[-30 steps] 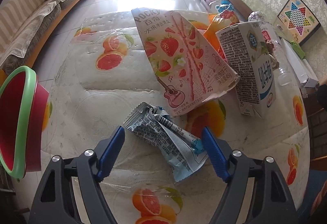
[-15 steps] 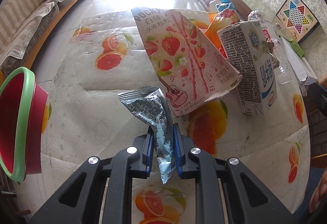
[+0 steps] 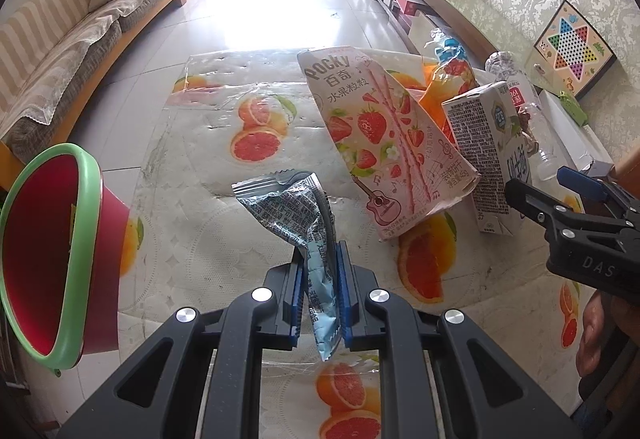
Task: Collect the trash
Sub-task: 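Grasp the white milk carton with the right tool while the left tool holds the wrapper, then carry the blue wrapper over the red bucket and open the left tool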
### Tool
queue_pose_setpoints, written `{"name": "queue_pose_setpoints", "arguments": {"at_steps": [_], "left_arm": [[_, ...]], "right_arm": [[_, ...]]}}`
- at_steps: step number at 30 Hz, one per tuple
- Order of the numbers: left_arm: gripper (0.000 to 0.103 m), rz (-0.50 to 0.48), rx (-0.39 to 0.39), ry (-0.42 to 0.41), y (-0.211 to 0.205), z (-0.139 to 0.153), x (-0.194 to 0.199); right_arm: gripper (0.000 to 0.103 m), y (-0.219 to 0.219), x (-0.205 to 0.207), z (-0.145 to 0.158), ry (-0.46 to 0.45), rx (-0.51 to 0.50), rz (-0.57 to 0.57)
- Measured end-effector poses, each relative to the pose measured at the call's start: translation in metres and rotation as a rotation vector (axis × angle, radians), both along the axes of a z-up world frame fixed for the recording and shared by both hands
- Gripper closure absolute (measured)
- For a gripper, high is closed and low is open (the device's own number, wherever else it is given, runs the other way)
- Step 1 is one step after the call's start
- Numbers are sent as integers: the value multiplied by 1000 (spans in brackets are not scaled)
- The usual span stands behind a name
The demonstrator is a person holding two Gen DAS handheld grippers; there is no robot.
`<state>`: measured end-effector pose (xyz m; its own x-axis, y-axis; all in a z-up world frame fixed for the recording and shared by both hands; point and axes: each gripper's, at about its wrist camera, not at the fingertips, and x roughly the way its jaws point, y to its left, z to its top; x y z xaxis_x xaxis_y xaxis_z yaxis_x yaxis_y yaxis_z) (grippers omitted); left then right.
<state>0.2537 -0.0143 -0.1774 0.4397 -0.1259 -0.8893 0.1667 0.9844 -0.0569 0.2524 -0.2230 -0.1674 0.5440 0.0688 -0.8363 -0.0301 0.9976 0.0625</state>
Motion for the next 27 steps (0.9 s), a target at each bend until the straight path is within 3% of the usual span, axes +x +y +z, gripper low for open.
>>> {"name": "queue_pose_setpoints", "arguments": {"at_steps": [10,12,15,27], "left_arm": [[91,3,-15,7,4,-6,3],[91,2,-13,6,4,-6,4],[91,0,-16,5,4,-5,4],[91,-11,-25,-21,5,9,-4]], "right_arm": [[7,11,17,-14,20,-33,24],[13,12,18,-16,27,-28,33],[44,13,19,-18,41,-24,45],[47,11,3,1,20,-25,26]]}}
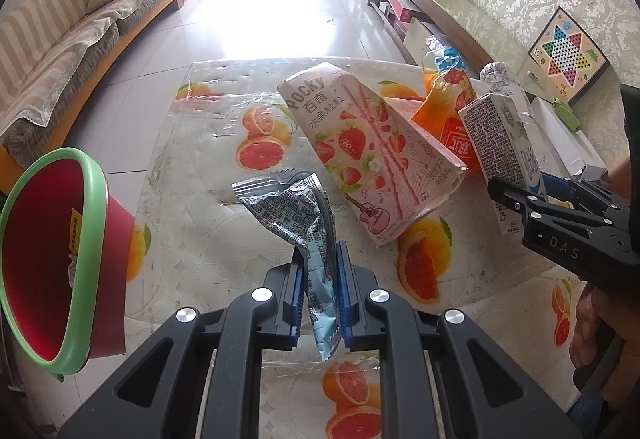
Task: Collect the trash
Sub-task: 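Carry the blue wrapper over the red bucket and open the left tool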
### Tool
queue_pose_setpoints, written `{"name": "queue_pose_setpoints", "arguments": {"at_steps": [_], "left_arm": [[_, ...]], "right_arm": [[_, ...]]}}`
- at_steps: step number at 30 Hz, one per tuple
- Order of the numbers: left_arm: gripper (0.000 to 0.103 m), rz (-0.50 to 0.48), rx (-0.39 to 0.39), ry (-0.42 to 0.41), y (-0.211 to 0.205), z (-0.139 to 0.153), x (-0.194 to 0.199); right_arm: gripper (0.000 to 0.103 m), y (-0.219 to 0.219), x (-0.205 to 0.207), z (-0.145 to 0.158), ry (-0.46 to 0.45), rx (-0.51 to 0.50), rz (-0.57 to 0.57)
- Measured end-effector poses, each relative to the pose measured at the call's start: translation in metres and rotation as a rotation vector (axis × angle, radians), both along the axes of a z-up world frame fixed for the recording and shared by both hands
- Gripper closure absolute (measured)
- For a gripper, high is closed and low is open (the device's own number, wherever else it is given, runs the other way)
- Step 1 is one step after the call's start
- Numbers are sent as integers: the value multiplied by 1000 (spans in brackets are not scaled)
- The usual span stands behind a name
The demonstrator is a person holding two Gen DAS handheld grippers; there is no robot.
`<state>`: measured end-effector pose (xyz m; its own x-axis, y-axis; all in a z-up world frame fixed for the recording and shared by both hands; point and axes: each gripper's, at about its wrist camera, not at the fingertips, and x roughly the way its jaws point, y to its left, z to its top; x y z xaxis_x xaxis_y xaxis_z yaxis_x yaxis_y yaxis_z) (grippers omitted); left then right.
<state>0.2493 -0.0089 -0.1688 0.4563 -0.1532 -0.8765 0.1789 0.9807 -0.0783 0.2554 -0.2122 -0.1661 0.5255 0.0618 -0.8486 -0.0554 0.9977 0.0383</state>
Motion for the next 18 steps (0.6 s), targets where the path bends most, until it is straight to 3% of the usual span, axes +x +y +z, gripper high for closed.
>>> {"name": "queue_pose_setpoints", "arguments": {"at_steps": [18], "left_arm": [[91,-10,-41,-130,23,60,-34]], "right_arm": [[48,13,-59,76,-118,-25,-14]]}}
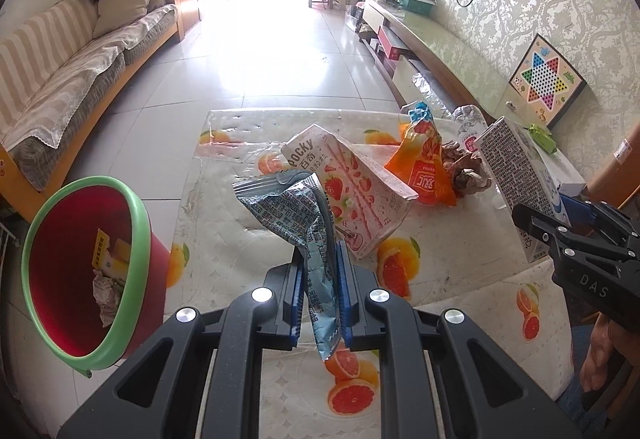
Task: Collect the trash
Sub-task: 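Carry the blue wrapper over the red bucket and open the left tool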
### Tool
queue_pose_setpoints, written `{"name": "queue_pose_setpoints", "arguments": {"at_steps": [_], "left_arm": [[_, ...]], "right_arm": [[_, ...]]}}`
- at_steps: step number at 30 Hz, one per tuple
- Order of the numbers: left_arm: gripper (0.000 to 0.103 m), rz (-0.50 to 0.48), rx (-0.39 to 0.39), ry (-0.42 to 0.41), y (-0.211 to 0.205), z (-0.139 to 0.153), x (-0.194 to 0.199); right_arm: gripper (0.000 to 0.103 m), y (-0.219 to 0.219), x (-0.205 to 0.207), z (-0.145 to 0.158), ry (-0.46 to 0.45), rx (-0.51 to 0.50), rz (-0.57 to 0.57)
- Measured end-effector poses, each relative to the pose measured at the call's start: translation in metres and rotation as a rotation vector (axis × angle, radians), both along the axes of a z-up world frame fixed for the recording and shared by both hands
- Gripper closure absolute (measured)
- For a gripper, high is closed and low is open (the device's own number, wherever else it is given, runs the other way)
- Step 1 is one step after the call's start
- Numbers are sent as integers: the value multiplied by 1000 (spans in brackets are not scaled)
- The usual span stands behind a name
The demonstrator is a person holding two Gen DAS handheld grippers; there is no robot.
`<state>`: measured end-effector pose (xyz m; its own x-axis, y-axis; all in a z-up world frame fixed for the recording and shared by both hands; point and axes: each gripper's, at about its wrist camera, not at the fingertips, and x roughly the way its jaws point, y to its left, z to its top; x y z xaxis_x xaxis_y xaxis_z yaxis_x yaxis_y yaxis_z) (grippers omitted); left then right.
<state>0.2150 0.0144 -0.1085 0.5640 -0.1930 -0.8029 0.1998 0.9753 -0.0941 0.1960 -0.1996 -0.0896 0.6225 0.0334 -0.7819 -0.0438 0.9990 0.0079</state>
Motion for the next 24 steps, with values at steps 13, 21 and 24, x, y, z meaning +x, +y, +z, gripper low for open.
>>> {"name": "queue_pose_setpoints", "arguments": {"at_steps": [13,21,24], "left_arm": [[91,61,-15,-46,54,18,6],[90,192,1,-38,139,9,12],[90,248,6,-33,176,6,13]], "right_arm": [[48,56,9,17,-30,-15,74],[49,136,29,14,-30,0,199],[49,173,37,13,-26,9,253]]}}
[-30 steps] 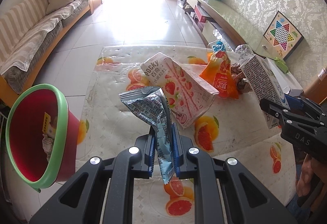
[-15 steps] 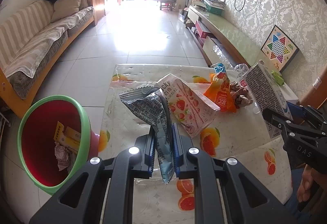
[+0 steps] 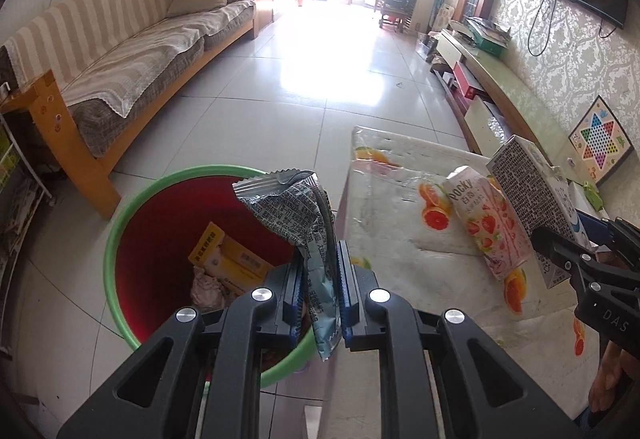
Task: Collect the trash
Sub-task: 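Carry the blue wrapper over the red bucket and open the left tool, then lower the white milk carton into the red bucket and open the right tool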
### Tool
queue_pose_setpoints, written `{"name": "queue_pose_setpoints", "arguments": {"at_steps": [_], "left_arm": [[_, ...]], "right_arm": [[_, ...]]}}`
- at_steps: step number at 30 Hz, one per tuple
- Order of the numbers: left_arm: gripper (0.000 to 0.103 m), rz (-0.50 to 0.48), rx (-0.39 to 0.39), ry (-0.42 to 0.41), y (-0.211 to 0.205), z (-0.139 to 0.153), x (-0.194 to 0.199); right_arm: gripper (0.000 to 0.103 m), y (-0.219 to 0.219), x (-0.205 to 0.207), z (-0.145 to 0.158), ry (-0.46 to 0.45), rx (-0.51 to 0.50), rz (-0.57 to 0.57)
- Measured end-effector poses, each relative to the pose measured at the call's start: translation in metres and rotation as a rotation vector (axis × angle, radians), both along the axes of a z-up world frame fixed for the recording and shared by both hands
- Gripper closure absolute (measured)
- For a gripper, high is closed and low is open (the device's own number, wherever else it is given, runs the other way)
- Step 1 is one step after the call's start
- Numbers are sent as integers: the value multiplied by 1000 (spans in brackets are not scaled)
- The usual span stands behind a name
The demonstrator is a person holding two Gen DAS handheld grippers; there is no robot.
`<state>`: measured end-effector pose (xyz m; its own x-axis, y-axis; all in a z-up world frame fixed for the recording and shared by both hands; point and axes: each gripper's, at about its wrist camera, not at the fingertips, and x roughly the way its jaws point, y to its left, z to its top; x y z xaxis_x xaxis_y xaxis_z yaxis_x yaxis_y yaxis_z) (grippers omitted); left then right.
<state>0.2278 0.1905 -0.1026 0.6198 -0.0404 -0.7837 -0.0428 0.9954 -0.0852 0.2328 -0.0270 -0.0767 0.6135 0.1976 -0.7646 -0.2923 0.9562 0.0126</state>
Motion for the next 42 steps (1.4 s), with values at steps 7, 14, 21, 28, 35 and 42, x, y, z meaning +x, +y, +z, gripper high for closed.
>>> {"name": "queue_pose_setpoints", "arguments": {"at_steps": [7,14,21,28,35,42], "left_arm": [[90,111,14,11,71,-5,-3],[90,148,9,18,102,-13,-5],[57,149,-23,4,105,-13,-6],[32,169,-27,-12,110,-11,-11],[23,207,-9,-18,126,-8,-23],[23,249,7,-11,152,-6,-39]], "right_arm": [[49,78,12,1,-6,22,112],[49,116,16,1,-7,26,165],[49,130,17,-1,-5,14,175],[49,135,18,-2,-4,8,182],[49,153,15,-4,1,17,216],[49,184,11,-7,5,37,266]]}}
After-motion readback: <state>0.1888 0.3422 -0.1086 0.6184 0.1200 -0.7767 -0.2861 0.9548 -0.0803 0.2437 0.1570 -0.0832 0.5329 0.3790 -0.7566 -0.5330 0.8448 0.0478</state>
